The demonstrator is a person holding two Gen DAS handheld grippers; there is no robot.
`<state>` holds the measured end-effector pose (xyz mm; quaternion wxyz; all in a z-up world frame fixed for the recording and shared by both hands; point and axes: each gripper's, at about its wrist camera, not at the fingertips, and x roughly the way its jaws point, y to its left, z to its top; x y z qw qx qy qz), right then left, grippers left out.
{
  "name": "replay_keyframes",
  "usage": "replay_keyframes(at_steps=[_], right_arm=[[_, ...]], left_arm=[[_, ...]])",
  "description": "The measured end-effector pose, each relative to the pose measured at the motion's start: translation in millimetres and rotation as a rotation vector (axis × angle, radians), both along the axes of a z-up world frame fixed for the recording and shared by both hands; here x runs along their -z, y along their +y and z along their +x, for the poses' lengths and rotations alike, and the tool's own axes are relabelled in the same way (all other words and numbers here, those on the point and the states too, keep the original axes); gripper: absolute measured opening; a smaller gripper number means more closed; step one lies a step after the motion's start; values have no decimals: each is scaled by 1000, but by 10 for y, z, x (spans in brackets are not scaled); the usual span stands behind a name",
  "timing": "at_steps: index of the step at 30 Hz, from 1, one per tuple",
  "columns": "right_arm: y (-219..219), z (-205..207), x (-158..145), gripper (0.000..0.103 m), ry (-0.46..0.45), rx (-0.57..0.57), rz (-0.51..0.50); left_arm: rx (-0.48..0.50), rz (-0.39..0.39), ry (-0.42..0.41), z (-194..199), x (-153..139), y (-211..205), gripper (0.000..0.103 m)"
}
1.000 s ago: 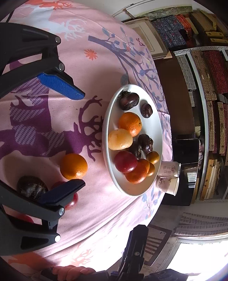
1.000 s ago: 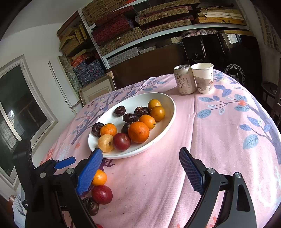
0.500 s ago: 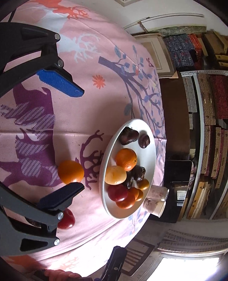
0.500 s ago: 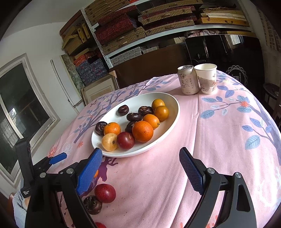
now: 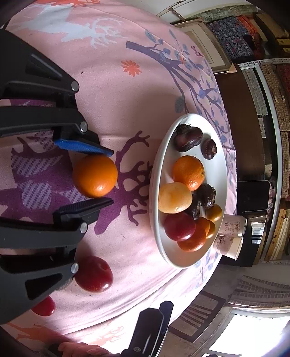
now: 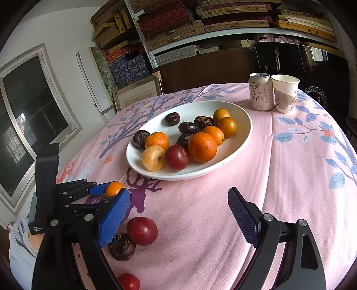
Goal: Organize fruits
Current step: 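Close the right tool on the red plum and lift it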
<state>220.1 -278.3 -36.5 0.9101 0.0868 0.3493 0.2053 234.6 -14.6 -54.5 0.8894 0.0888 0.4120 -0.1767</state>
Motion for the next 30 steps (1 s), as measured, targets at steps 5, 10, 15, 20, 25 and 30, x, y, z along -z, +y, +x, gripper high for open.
replay_keyframes(at_steps=[5,10,15,20,25,30], right_arm=[[171,-47,48,90,20,-68,-39],[366,-92,152,90,43,-130,-96],[469,-121,219,89,59,-159,-127],[506,-130,268,75,88,-182,-123],[493,-107,283,63,107,-191,-105],[478,-77,320,52,133,-202,-83]], left_arm=[[-13,-28,-8,-24,-32,85,35],[-44,-49,-1,-7,-40,177,35],[-41,-39,-3,-8,-35,167,35],[-39,-29,1,-7,-21,159,35],[-34,-21,5,-3,-8,142,35],[-32,-16,7,-1,-2,136,35]])
